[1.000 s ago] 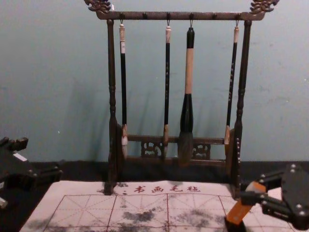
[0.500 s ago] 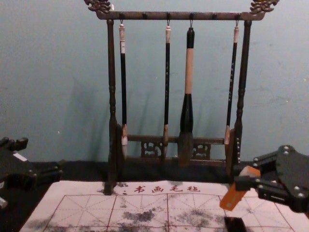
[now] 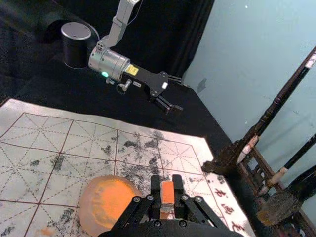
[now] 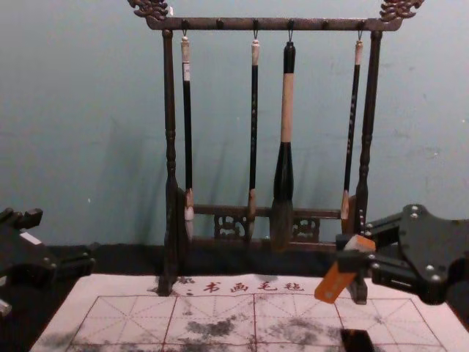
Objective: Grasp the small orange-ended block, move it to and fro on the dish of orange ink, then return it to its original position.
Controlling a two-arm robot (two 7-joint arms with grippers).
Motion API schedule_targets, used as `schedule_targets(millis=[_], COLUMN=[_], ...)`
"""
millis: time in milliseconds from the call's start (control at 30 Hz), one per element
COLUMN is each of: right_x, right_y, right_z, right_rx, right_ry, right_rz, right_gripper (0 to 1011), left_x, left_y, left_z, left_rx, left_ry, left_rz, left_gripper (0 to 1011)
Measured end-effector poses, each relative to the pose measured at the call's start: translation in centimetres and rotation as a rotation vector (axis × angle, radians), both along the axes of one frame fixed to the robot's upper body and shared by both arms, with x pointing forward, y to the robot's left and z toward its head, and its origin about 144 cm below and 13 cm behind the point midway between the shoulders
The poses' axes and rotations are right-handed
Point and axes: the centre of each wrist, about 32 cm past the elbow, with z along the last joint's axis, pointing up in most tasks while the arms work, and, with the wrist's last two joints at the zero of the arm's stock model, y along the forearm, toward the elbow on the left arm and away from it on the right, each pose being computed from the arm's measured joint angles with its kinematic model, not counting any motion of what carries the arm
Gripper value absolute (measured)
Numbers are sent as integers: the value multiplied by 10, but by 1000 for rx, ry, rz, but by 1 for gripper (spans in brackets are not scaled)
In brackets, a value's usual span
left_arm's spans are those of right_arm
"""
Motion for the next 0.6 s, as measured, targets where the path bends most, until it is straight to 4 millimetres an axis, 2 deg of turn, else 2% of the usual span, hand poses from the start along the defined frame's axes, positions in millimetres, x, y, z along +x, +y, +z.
schedule_targets(millis=[600], right_x=[6], right_y=[9], right_z=[-1], right_rx=[7], right_ry=[2], right_rz=[21], right_gripper=[134], left_x=[0], left_y=[0], left_z=[0], left_rx=[0], left_ry=[0], left_rz=[0], left_gripper=[1001])
